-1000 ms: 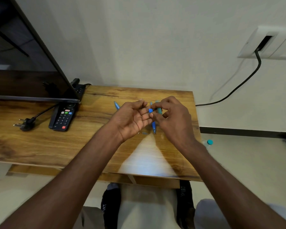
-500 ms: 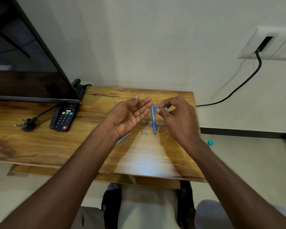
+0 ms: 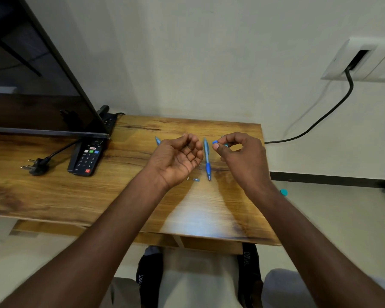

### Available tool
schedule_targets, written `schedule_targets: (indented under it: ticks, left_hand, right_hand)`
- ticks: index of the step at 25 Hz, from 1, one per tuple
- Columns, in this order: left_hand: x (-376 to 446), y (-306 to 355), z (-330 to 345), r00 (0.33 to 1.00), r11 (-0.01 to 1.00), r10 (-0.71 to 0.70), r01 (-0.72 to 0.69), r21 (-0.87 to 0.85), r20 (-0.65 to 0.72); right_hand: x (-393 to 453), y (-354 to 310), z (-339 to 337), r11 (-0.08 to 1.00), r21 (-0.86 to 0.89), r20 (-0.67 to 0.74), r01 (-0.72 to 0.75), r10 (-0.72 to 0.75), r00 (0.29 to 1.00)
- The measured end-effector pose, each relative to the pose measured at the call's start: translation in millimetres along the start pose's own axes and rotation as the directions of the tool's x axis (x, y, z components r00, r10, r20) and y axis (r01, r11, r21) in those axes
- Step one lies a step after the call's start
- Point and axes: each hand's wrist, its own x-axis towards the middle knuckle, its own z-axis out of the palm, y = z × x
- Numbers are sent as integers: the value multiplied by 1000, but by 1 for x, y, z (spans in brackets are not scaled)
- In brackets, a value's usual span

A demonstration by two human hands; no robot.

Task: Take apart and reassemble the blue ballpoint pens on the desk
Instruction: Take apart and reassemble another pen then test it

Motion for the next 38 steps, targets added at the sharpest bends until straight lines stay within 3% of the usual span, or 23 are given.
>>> schedule_targets:
  ticks: [5,10,15,38]
  left_hand:
    - [-1,-4,0,999,1000,-22,21,22,26]
    - [0,-7,3,1000,930,26,-28,367,10]
    - [2,-12,3,996,873,-33,-10,487,79]
    - [4,-9,1,997,921,79,-69,382,-9]
  right_hand:
    - [-3,-5,0,1000,-1,9,-4,4,1000]
    - [-5,-10,-1,998,28,9,55,-56,998]
    - [-4,-8,-2,998,3,13,65,-65,998]
    - [-9,-14,-1,958,260,199,-117,65,978]
